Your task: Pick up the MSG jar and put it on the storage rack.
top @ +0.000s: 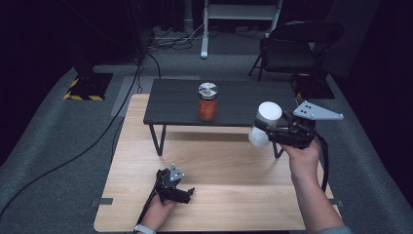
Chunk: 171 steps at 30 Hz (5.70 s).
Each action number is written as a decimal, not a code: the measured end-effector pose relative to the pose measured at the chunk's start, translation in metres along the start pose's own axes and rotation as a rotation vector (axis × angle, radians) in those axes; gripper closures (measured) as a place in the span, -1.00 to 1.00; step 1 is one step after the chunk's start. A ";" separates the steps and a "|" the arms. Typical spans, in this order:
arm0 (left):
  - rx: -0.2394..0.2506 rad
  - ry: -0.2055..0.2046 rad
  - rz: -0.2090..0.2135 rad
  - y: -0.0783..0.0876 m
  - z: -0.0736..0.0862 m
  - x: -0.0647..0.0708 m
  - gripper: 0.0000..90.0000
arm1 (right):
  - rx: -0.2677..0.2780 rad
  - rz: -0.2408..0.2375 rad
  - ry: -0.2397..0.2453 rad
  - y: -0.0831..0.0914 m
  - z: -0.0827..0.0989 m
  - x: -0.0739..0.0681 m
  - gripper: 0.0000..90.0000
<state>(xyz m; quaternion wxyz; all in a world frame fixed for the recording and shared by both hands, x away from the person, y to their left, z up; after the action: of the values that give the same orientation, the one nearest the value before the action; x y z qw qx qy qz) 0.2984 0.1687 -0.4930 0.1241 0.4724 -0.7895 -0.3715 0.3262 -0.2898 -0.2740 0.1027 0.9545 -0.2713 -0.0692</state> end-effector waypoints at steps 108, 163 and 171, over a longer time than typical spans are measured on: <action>0.003 -0.018 0.010 0.001 0.000 0.001 -1.00 | -0.401 0.029 -0.170 -0.027 0.217 -0.006 -0.87; 0.001 -0.015 0.006 0.001 0.000 0.001 -1.00 | -0.506 0.111 -0.133 -0.054 0.212 -0.015 -0.99; 0.001 -0.015 0.006 0.001 0.000 0.001 -1.00 | -0.506 0.111 -0.133 -0.054 0.212 -0.015 -0.99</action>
<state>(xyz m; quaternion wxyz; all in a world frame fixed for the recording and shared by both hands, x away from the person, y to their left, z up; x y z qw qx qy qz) 0.2976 0.1679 -0.4927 0.1189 0.4671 -0.7922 -0.3742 0.3009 -0.2711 -0.4911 0.3236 0.8755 -0.3033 -0.1917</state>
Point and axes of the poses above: each handheld gripper's, and its own axes: y roughly backward along the jaws, z roughly out of its underside, x roughly to its right, the point moved 6 cm from there along -y, roughly forward along the jaws, and after that the axes turned 13 degrees about -z, right-handed, at the moved point
